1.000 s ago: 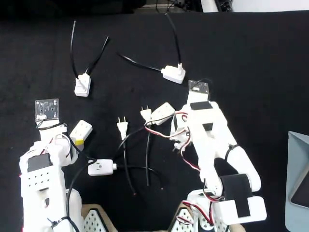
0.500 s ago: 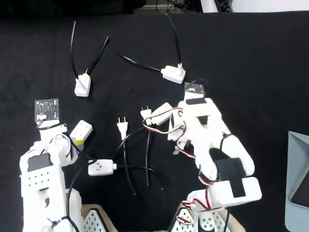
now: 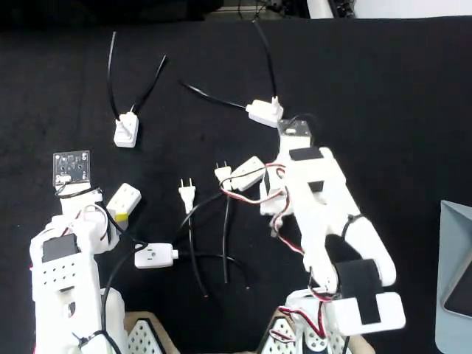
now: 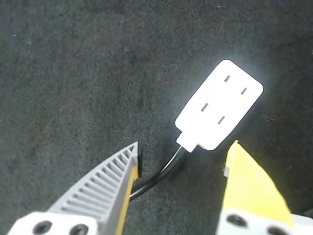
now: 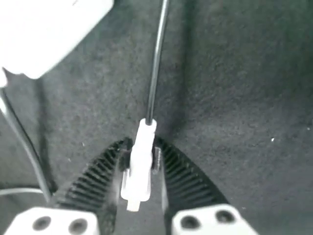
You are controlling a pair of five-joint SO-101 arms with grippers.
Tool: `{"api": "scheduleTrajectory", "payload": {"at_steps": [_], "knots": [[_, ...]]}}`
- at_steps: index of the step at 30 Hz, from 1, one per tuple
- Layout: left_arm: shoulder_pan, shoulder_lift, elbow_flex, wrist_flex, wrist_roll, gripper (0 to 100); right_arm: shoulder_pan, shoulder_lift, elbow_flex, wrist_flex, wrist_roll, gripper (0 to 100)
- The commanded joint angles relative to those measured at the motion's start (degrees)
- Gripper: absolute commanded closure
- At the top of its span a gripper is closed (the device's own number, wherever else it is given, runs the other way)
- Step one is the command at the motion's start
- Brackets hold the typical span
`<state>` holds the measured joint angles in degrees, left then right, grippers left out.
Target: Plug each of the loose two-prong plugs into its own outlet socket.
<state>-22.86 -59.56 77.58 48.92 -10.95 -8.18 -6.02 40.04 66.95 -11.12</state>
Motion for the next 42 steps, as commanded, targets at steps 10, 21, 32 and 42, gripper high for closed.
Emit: {"api": "scheduleTrajectory", "payload": {"at_steps": [10,21,32,42], "knots": [[0.04,-0.7,0.31,-1.14,0.0,72,-0.7,-2.59,0.48,-0.44,4.66,98.0],[0.04,-0.7,0.31,-1.14,0.0,72,-0.7,3.65,-0.75,-0.79,4.57,95.5],[0.04,-0.7,0.31,-1.14,0.0,72,-0.7,3.91,-0.84,-0.18,4.48,95.1],[0.04,-0.7,0.31,-1.14,0.0,72,-0.7,4.0,-0.92,1.76,4.48,87.7]]}}
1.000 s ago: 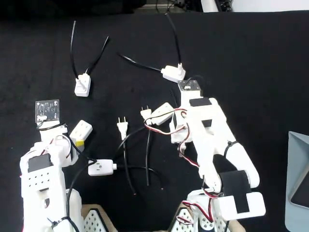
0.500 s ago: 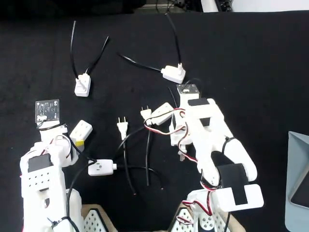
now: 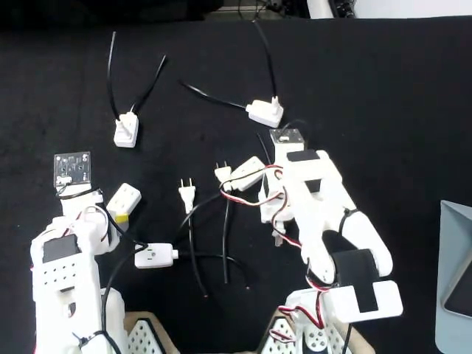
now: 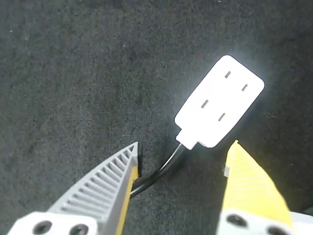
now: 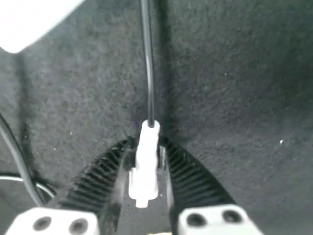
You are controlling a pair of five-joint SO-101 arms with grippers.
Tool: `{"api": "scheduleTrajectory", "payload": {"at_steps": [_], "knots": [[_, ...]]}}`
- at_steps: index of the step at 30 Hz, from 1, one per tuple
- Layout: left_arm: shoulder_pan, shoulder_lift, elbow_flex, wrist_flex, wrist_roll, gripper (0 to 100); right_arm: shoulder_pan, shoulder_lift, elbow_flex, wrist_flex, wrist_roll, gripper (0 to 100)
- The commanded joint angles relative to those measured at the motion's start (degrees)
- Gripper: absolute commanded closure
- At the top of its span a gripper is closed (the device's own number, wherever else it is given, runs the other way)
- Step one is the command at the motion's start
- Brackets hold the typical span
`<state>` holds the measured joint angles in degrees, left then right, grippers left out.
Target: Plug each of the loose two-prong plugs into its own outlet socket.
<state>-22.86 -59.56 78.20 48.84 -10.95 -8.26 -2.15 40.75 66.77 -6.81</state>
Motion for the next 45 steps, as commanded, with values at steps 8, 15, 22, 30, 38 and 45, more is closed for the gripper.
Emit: {"api": "scheduleTrajectory", "payload": {"at_steps": [8,15,22,30,38,45], "knots": [[0.04,-0.7,-0.31,-1.05,0.0,72,-0.62,-0.04,-1.63,2.11,0.18,91.6],[0.04,-0.7,-0.31,-1.05,0.0,72,-0.62,0.04,-1.36,1.93,0.18,98.5],[0.04,-0.7,-0.31,-1.05,0.0,72,-0.7,-5.05,-2.33,5.1,0.79,98.7],[0.04,-0.79,-1.01,-0.62,0.26,72,-0.7,-28.88,-1.98,12.57,6.77,98.7],[0.04,-0.88,-12.53,9.93,1.32,72,-3.78,-47.78,1.54,11.69,8.97,98.7],[1.01,-0.88,-27.03,20.22,8.26,72,-15.82,-55.78,7.34,3.43,5.98,98.7]]}}
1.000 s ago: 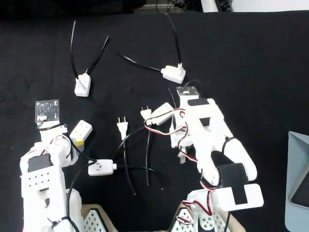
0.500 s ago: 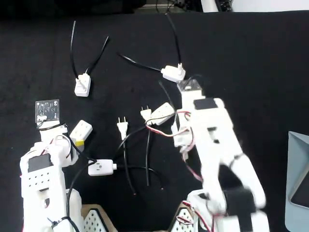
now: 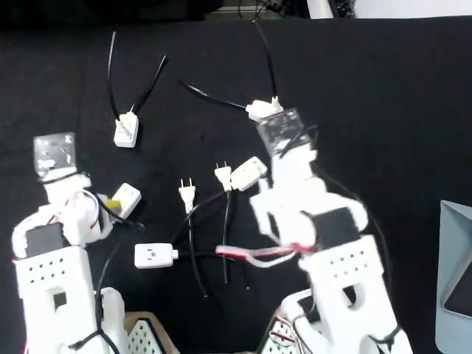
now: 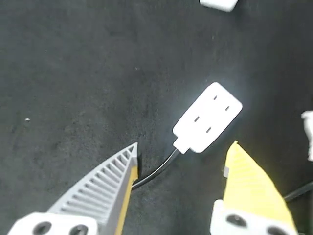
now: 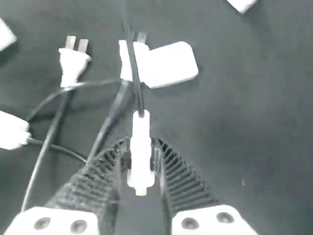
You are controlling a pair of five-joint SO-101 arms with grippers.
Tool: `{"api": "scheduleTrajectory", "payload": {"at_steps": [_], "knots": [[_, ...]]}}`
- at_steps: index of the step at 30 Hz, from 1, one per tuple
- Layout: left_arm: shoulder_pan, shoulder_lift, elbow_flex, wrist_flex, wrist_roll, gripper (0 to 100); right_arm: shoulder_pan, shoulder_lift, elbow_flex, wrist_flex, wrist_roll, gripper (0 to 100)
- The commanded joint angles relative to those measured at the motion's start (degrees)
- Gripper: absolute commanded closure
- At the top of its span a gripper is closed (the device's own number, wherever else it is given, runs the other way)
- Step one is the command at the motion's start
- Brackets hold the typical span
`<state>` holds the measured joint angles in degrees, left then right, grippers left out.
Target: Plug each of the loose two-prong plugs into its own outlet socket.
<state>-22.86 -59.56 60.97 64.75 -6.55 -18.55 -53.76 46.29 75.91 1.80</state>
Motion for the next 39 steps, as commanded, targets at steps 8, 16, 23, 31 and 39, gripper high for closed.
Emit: {"api": "scheduleTrajectory", "payload": {"at_steps": [8,16,23,31,39], "knots": [[7.69,-2.37,-15.08,6.86,11.16,72,-15.91,-8.4,7.69,-19.34,-7.56,98.7],[17.27,-14.77,-10.95,1.58,16.44,72,-25.58,-9.1,13.14,-30.24,-9.32,98.7],[23.16,-17.32,-6.29,1.49,15.82,72,-29.8,-8.75,13.76,-32.88,-9.32,98.7],[34.59,-17.32,-9.27,5.8,10.55,72,-29.8,-8.75,14.64,-32.88,-9.32,98.7],[35.03,-17.32,-9.89,5.63,10.55,72,-29.54,-9.01,16.75,-32.88,-9.32,98.7]]}}
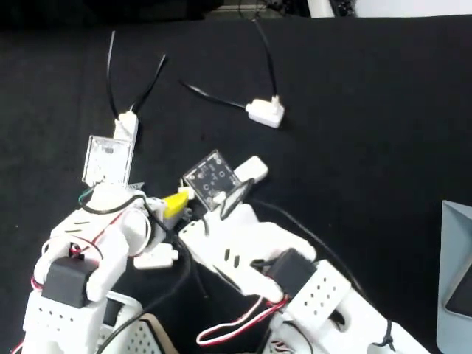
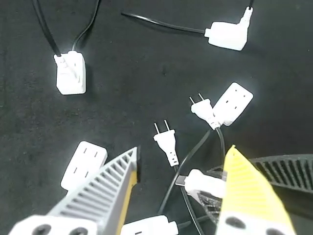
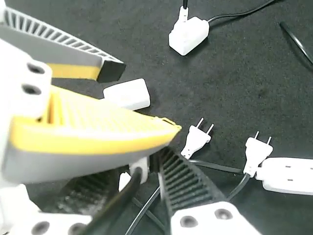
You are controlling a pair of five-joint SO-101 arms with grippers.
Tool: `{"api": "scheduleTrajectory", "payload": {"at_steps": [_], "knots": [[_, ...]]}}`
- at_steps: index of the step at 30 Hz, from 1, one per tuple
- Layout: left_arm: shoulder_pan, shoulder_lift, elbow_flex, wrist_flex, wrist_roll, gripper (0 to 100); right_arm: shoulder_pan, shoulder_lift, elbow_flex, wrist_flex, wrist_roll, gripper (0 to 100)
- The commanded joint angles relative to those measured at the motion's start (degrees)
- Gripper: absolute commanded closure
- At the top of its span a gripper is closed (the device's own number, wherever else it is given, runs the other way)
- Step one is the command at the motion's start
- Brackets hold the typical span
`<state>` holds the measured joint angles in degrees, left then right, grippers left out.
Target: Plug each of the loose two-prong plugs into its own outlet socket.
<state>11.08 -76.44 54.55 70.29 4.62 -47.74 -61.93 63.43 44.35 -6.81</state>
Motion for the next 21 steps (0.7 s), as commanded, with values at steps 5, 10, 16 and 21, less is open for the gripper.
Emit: {"api": "scheduleTrajectory", "payload": {"at_steps": [5,10,16,21], "knots": [[-11.3,-2.2,-3.91,0.35,-0.62,72,-0.18,-0.48,-0.4,-1.32,-0.7,98.7],[-27.91,-8.26,-1.19,2.73,-5.54,72,-0.26,-0.4,-0.57,-3.43,-0.7,98.7],[-38.99,-11.16,8.04,-1.41,-12.48,72,-0.62,7.16,-3.21,-7.74,-0.62,98.7],[-40.75,-8.97,16.04,-4.4,-14.77,72,-1.05,20.26,-10.86,-8.97,-0.26,98.7]]}}
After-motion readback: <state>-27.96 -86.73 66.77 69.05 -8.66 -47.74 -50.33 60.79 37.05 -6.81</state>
